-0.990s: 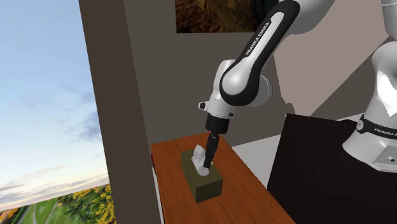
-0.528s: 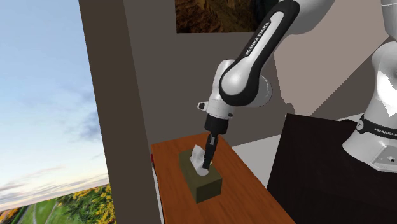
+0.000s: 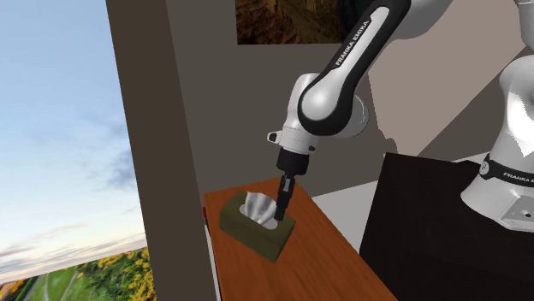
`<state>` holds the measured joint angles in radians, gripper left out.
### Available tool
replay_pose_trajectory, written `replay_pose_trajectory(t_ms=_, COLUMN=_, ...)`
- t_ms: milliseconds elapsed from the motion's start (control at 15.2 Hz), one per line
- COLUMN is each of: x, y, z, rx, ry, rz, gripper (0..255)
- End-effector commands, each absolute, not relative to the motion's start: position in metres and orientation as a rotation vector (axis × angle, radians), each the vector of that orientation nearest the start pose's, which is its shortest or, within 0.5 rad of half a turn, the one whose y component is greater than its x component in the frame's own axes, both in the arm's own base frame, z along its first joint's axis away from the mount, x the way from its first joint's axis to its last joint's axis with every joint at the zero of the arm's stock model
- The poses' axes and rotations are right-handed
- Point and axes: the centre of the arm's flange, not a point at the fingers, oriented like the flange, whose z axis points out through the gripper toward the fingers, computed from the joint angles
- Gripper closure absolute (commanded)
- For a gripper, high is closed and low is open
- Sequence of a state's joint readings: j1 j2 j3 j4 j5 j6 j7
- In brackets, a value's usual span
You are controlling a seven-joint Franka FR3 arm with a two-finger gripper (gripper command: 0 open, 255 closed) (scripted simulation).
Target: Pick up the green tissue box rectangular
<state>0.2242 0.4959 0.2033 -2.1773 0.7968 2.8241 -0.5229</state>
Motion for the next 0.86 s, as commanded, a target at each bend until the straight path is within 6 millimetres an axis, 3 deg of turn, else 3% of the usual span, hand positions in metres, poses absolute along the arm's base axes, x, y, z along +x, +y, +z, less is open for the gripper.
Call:
replay_pose_trajectory(t_ms=0, x=0.525, y=0.202, z=0.179, rx=-2.742, ry=-0.236, rz=-0.189, gripper=255)
replay_pose_trajectory(t_ms=660, x=0.525, y=0.202, z=0.232, rx=-2.742, ry=-0.236, rz=-0.189, gripper=255)
replay_pose_trajectory(t_ms=792, x=0.525, y=0.202, z=0.232, rx=-2.742, ry=-0.236, rz=-0.189, gripper=255)
